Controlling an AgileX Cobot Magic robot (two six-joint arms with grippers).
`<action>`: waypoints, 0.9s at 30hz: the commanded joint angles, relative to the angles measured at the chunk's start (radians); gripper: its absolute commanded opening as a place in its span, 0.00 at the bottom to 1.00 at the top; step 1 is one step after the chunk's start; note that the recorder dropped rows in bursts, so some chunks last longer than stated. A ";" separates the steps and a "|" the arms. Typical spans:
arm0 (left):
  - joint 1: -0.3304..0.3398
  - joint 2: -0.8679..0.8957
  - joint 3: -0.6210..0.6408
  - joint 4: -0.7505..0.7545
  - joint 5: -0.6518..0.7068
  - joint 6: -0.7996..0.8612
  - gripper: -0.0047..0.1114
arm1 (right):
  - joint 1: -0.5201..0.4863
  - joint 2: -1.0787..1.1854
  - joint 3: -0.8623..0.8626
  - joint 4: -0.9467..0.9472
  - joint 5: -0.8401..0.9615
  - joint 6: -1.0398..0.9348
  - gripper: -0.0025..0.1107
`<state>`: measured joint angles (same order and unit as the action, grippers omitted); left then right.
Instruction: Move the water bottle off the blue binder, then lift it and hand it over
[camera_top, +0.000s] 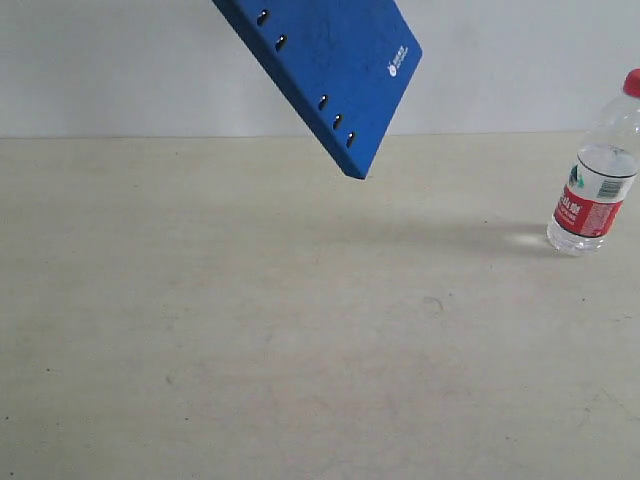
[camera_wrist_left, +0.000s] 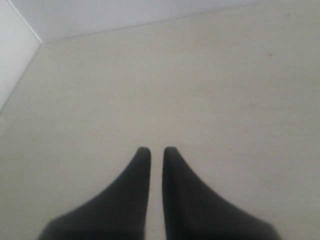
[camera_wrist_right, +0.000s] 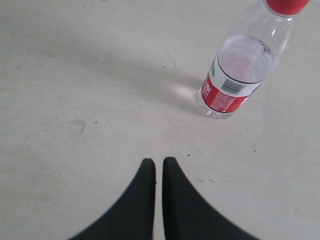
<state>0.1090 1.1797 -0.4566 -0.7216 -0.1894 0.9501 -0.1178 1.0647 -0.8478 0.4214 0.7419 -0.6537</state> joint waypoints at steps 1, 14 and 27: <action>0.068 -0.284 -0.007 0.090 0.290 -0.061 0.10 | -0.001 -0.005 -0.002 -0.009 0.020 -0.011 0.02; 0.071 -1.001 0.170 0.193 0.436 -0.856 0.10 | -0.001 -0.005 -0.002 0.040 0.076 -0.011 0.02; 0.163 -0.880 0.457 0.534 0.305 -1.001 0.10 | -0.001 -0.007 -0.002 0.096 0.179 -0.057 0.02</action>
<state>0.2592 0.2734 -0.0358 -0.2148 0.1546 -0.0525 -0.1178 1.0630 -0.8478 0.4846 0.9045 -0.6741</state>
